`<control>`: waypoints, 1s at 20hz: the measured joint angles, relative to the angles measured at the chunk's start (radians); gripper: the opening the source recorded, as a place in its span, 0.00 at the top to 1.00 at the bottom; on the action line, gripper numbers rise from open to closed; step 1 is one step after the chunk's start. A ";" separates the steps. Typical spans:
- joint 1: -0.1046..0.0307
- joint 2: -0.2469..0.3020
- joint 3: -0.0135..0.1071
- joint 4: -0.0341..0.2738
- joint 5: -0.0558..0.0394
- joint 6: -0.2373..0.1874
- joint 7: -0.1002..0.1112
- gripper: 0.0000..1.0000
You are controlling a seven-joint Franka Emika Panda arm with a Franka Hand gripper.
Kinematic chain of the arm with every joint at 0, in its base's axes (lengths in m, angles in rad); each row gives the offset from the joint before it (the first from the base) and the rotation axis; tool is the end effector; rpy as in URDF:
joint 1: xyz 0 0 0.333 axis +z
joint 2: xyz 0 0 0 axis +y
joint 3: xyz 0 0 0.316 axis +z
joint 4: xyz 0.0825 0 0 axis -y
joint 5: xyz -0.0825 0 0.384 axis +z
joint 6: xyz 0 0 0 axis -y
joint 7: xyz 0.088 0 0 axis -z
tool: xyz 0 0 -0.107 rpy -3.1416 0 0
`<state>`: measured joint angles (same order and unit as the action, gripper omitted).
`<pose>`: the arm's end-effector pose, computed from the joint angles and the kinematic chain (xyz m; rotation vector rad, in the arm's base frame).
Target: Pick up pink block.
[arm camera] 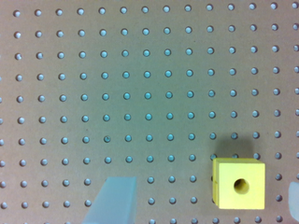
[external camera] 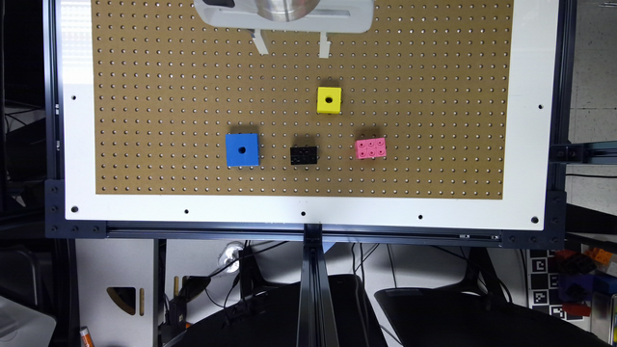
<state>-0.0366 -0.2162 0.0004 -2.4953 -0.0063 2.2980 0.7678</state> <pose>0.4478 -0.0164 0.3669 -2.8915 1.2223 -0.0304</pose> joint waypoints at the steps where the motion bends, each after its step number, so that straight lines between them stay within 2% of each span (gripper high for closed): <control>1: 0.000 0.000 0.000 0.000 0.0000 0.000 0.000 0.00; 7: 0.000 0.000 0.000 -0.002 0.0000 0.000 0.000 0.00; 9: 0.001 0.000 0.011 0.002 0.0020 0.000 0.001 0.00; 12: 0.003 0.004 0.035 0.015 0.0091 0.002 0.012 0.00; 14: 0.004 0.019 0.062 0.036 0.0148 0.002 0.031 0.00; 16: 0.004 0.054 0.087 0.074 0.0151 0.003 0.053 0.00; 20: 0.004 0.140 0.107 0.159 0.0151 0.005 0.068 0.00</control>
<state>-0.0322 -0.0758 0.1070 -2.3368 0.0089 2.3029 0.8355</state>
